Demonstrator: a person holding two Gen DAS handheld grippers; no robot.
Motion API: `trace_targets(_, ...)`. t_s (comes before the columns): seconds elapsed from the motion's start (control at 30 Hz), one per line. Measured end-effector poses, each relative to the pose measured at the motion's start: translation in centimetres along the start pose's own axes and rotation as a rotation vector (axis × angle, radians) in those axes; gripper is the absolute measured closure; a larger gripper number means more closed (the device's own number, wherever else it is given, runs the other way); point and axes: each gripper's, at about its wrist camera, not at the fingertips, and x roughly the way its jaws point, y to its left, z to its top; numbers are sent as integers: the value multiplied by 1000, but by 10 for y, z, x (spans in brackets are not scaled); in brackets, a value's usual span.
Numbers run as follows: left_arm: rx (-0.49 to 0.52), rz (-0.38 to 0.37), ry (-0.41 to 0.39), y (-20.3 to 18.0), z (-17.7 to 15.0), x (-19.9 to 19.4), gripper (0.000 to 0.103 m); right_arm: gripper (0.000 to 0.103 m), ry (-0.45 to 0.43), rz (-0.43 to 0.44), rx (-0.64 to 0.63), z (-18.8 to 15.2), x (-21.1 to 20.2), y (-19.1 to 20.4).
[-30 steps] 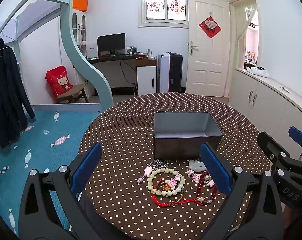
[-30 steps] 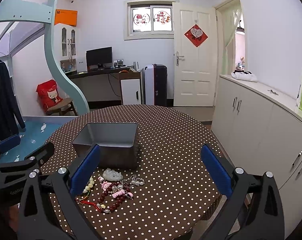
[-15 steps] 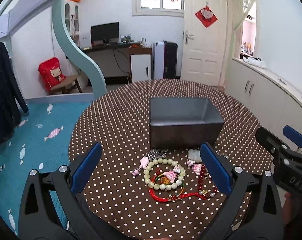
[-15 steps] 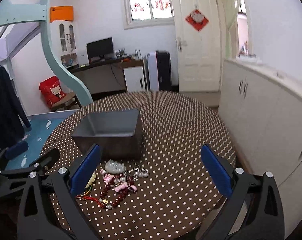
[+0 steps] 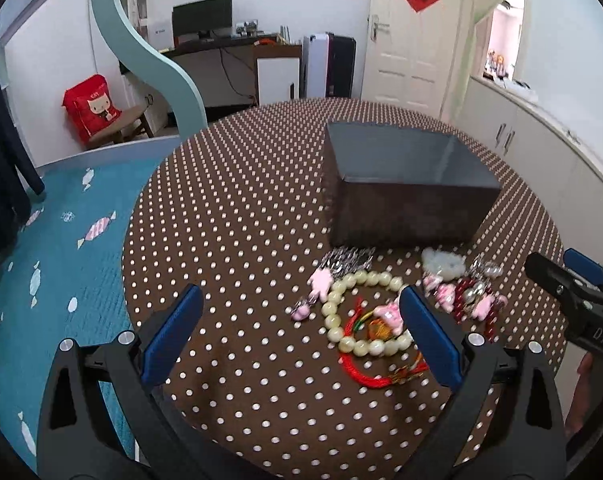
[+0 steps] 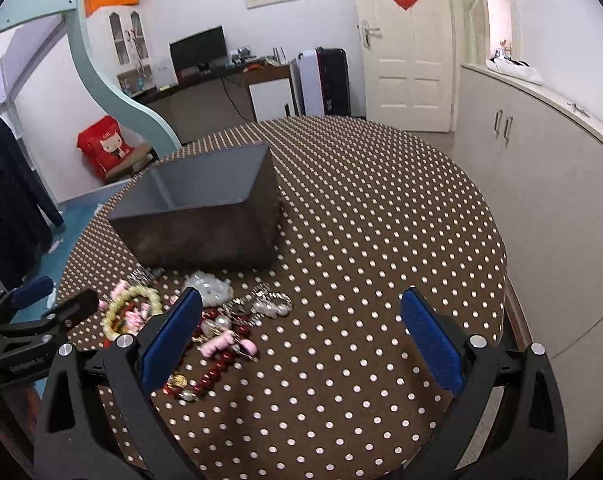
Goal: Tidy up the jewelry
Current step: 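Lower the left tool to the pale bead bracelet while the right tool lowers to the dark red bracelet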
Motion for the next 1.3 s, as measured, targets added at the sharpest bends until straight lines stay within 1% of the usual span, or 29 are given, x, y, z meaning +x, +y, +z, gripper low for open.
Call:
trace_targets(0.1, 4, -2, 34, 4, -3, 6, 5, 7, 23, -8, -19, -5, 2, 1)
trace_targets(0.23, 5, -17, 93, 8, -6, 16, 5, 7, 30, -21, -62, -15, 3, 10)
trace_targets(0.33, 8, 3, 106, 9, -7, 22, 6, 7, 35, -6, -108, -24, 5, 21)
trace_targets(0.43, -4, 5, 126, 12, -7, 26, 6, 7, 53, -13, -151, -28, 11, 29)
trace_targets(0.5, -16, 8, 137, 13, -6, 28, 6, 10, 65, -12, -173, -31, 16, 34)
trace_targets(0.57, -12, 20, 141, 14, -6, 31, 8, 23, 85, -23, -188, -34, 21, 37)
trace_targets(0.6, -6, 39, 147, 15, -6, 33, 17, 24, 93, -28, -190, -36, 24, 36)
trace_targets(0.63, -4, 49, 159, 13, -5, 35, 29, 27, 85, -22, -188, -37, 23, 35)
trace_targets(0.67, -7, 47, 178, 14, -5, 39, 30, 32, 83, -19, -192, -37, 23, 35)
trace_targets(0.7, -15, 35, 184, 15, -4, 41, 30, 34, 84, -9, -200, -37, 22, 34)
trace_targets(0.77, -28, 24, 193, 17, -2, 43, 31, 44, 81, 5, -212, -40, 19, 34)
trace_targets(0.8, -24, 23, 198, 17, -1, 44, 31, 46, 78, 7, -217, -43, 17, 33)
trace_targets(0.87, -7, 12, 209, 17, 1, 45, 34, 57, 72, 21, -235, -47, 12, 30)
trace_targets(0.9, 7, 7, 213, 17, 2, 46, 35, 60, 73, 23, -237, -48, 11, 28)
trace_targets(0.97, 27, -8, 228, 16, 4, 46, 38, 74, 73, 19, -238, -49, 8, 24)
trace_targets(1.0, 42, -19, 244, 17, 6, 47, 44, 77, 73, 14, -236, -48, 8, 22)
trace_targets(1.07, 95, -25, 265, 11, 8, 48, 52, 87, 76, 6, -229, -46, 8, 16)
trace_targets(1.1, 139, -47, 273, 8, 10, 48, 59, 89, 79, 4, -225, -43, 8, 15)
trace_targets(1.13, 165, -55, 278, 6, 11, 49, 64, 93, 83, 2, -215, -42, 8, 12)
trace_targets(1.17, 199, -60, 283, 3, 11, 50, 66, 95, 85, 2, -213, -40, 9, 11)
trace_targets(1.23, 270, -78, 303, -2, 12, 50, 76, 96, 86, -2, -217, -39, 10, 11)
trace_targets(1.3, 304, -94, 331, -3, 14, 50, 76, 96, 87, -5, -223, -37, 10, 12)
